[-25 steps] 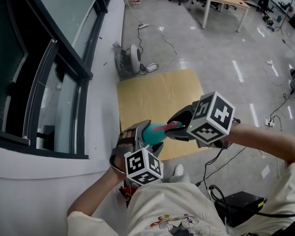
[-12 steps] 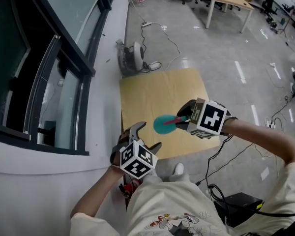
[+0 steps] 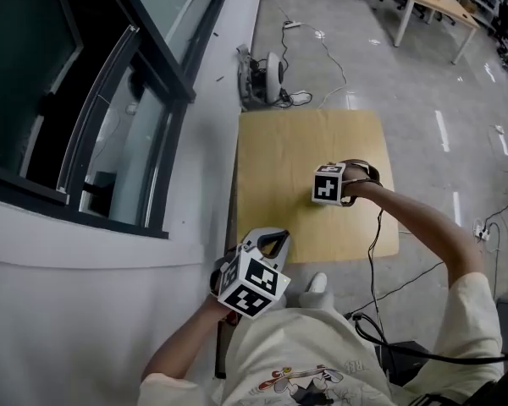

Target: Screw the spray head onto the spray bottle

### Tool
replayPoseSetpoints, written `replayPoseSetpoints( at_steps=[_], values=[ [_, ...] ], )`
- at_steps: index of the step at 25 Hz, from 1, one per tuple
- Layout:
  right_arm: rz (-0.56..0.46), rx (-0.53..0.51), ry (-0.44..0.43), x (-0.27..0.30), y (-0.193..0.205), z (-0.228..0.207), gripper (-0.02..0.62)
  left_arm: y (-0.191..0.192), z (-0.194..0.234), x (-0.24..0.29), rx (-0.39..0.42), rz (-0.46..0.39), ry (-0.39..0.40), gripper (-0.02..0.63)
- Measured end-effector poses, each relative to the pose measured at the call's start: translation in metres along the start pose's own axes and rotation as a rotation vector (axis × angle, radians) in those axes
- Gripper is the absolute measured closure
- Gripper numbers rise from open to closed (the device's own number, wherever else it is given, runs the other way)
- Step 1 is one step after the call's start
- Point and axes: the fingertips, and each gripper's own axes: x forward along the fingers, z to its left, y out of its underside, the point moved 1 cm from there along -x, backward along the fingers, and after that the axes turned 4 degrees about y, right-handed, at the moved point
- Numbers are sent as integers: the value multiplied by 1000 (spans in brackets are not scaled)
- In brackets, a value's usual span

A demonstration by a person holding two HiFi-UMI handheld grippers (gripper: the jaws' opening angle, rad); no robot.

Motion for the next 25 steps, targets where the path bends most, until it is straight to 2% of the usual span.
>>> replayPoseSetpoints(
  at_steps=[3,7,14,17,20,22,23,25],
  values=[
    [15,30,-36,22,-7,-12,466,10,3,-6,-21,15,0,598],
    [-23,64,-71,25,-16,-23,466,22,7,-7,-40,31,-2,598],
    [-32,63,-84,24,-19,-14,463,14,2,-4,-12,19,14,598],
    [-59,105,-107,15,-18,-11,388,12,3,-4,3,23,12,598],
    [-105,131,-107,-7,-15,-14,365,11,3,-3,11,29,20,598],
    [-174,160,-102,-37,-10,-15,364,8,-1,0,13,36,33,598],
    [-242,188,-96,-60,-8,-15,364,6,-2,1,15,38,37,598],
    [-457,285,-80,-123,-1,-9,364,2,-1,1,15,31,36,598]
  ],
)
